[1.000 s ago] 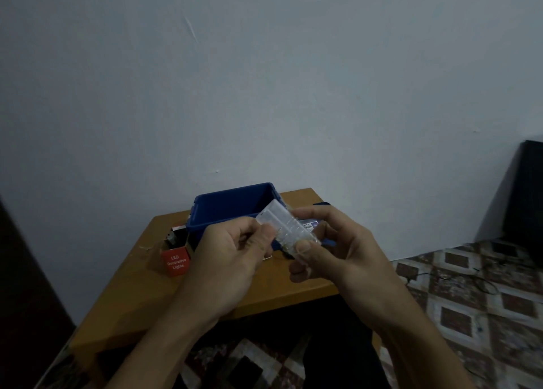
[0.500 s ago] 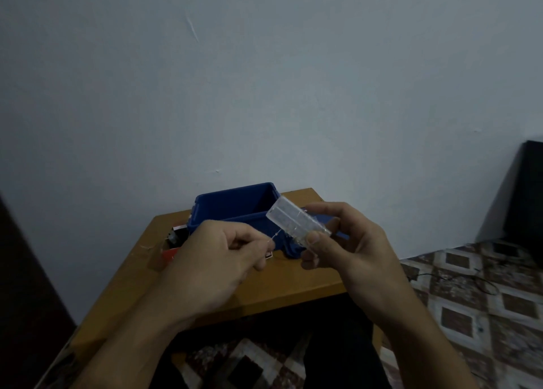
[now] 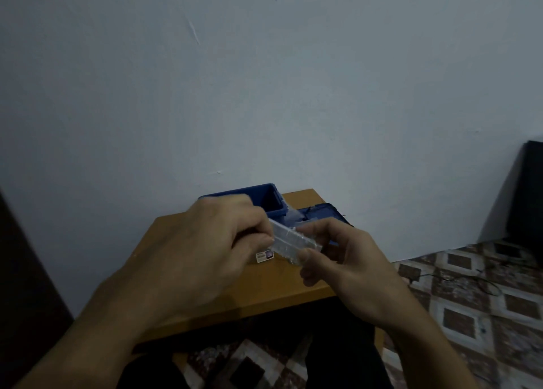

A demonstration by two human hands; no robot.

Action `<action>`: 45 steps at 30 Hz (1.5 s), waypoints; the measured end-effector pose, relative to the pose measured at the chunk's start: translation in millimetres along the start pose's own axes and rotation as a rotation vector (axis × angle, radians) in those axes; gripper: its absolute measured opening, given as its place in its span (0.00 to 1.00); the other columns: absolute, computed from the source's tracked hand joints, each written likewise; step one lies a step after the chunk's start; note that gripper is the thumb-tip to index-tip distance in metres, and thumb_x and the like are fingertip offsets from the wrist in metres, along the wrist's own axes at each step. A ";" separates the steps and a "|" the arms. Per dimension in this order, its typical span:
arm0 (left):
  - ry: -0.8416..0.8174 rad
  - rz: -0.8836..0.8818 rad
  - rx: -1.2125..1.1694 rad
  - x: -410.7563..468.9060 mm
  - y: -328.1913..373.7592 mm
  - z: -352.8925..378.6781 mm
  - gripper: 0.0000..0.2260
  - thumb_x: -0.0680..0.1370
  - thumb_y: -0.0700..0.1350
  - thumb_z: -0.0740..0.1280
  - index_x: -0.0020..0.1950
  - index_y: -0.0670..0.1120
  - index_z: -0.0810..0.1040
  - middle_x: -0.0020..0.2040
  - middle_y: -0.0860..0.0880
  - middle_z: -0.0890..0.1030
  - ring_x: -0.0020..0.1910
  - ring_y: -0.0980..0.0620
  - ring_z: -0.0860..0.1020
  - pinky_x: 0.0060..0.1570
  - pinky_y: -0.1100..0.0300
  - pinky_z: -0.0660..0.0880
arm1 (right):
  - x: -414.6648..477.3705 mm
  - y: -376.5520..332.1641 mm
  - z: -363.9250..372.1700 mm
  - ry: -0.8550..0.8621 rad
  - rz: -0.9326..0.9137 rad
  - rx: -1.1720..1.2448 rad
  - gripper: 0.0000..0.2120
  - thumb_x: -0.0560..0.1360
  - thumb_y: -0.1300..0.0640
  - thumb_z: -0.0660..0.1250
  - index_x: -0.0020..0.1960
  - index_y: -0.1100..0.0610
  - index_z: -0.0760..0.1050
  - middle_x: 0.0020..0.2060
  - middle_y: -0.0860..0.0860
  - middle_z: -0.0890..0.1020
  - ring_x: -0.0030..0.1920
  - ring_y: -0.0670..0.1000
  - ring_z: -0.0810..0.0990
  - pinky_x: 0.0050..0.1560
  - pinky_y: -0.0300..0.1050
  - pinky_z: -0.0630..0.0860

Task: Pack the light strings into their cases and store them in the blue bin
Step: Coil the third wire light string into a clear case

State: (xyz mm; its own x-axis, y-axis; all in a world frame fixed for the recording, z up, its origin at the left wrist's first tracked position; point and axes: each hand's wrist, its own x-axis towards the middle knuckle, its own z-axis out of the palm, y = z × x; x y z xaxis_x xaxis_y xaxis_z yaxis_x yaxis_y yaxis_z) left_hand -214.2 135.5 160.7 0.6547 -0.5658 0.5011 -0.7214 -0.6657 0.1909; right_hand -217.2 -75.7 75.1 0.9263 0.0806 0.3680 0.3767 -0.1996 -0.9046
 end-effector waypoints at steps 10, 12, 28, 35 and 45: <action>-0.526 -0.156 -0.528 44.2 -25.0 -13.2 0.05 0.75 0.44 0.71 0.46 0.47 0.87 0.43 0.52 0.86 0.45 0.54 0.83 0.47 0.60 0.78 | -7.1 -8.6 -17.9 -0.331 0.037 0.283 0.11 0.76 0.60 0.72 0.58 0.60 0.80 0.47 0.58 0.82 0.41 0.58 0.83 0.45 0.51 0.81; -0.571 -0.233 -0.681 46.4 -28.7 -8.2 0.06 0.74 0.42 0.70 0.43 0.46 0.87 0.41 0.49 0.86 0.42 0.53 0.82 0.43 0.61 0.78 | -7.3 -8.8 -18.3 -0.369 0.032 0.359 0.13 0.75 0.62 0.72 0.59 0.62 0.79 0.48 0.61 0.81 0.40 0.58 0.82 0.44 0.50 0.81; -0.002 -0.482 -1.534 -3.2 -22.2 65.6 0.14 0.65 0.43 0.81 0.47 0.43 0.86 0.33 0.43 0.79 0.27 0.53 0.76 0.28 0.64 0.75 | 0.5 -5.4 -6.1 -0.205 0.105 0.708 0.15 0.70 0.66 0.71 0.56 0.64 0.81 0.49 0.66 0.79 0.34 0.56 0.80 0.35 0.47 0.81; 0.150 -0.506 -1.312 -14.7 -3.0 57.0 0.08 0.69 0.41 0.69 0.43 0.44 0.87 0.38 0.40 0.84 0.28 0.52 0.79 0.28 0.64 0.71 | 0.8 -7.7 -3.2 -0.136 0.096 0.648 0.18 0.69 0.65 0.72 0.58 0.64 0.79 0.48 0.65 0.80 0.35 0.58 0.81 0.36 0.47 0.81; 0.086 -0.661 -1.404 -21.2 -8.1 54.9 0.08 0.71 0.40 0.68 0.48 0.39 0.82 0.38 0.42 0.82 0.28 0.54 0.78 0.30 0.63 0.75 | -0.7 -4.9 -2.2 -0.094 0.082 0.472 0.16 0.70 0.59 0.74 0.57 0.58 0.81 0.53 0.64 0.80 0.40 0.60 0.83 0.42 0.50 0.82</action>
State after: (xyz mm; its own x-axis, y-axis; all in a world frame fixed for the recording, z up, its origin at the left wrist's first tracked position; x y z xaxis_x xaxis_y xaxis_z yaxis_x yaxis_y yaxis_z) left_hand -209.8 126.2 102.1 0.9513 -0.3045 0.0479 0.0228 0.2247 0.9742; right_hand -219.7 -76.9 79.7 0.9406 0.1756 0.2905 0.2419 0.2536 -0.9366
